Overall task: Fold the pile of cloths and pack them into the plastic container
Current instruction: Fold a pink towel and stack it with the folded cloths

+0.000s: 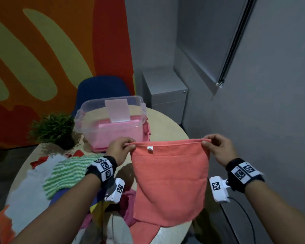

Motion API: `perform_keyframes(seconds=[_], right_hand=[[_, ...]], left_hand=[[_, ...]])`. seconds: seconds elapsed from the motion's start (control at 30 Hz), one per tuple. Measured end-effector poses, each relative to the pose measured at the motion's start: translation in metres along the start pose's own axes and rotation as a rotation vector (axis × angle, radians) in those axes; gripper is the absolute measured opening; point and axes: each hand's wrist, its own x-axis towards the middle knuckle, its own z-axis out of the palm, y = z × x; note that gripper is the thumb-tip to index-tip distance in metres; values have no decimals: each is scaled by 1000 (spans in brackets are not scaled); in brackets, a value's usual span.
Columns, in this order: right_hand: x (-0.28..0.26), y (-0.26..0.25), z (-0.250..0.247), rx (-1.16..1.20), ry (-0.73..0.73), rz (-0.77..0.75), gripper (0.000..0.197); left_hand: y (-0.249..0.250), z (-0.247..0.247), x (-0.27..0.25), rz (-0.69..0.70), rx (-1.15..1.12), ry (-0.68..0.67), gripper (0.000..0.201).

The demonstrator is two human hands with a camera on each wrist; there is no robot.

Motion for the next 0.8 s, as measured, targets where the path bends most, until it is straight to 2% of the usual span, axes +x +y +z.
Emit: perform_keyframes(seconds=[0.1,0.2,0.33,0.47,0.57,0.67,0.73,0.8], right_hand=[[-4,34,-2,-71,8,87,27],[-16,71,-11,-207,-31,172,28],[-45,100,-21,-293,-96,351,30],[-74,113,-28,-380,-231,471,21],[-85,123,-32,-447,-346,535,22],[-91,128,-30,-445,-454,578,20],[-94,129,-25,-443,-485,589,12],[-97,127,-18,-490,-487,596,12]], left_hand=[[-15,20,-1,-9,60,-26,15],[-31,35,-13,-102,26,-62,29],[-45,56,-48,-231,-34,-194,22],[-66,70,-84,-120,111,-468,33],[-74,72,-97,-88,172,-663,30],[-72,72,-100,-79,201,-719,14],[-75,74,-101,-46,253,-759,15],[-78,76,-104,-42,307,-796,18]])
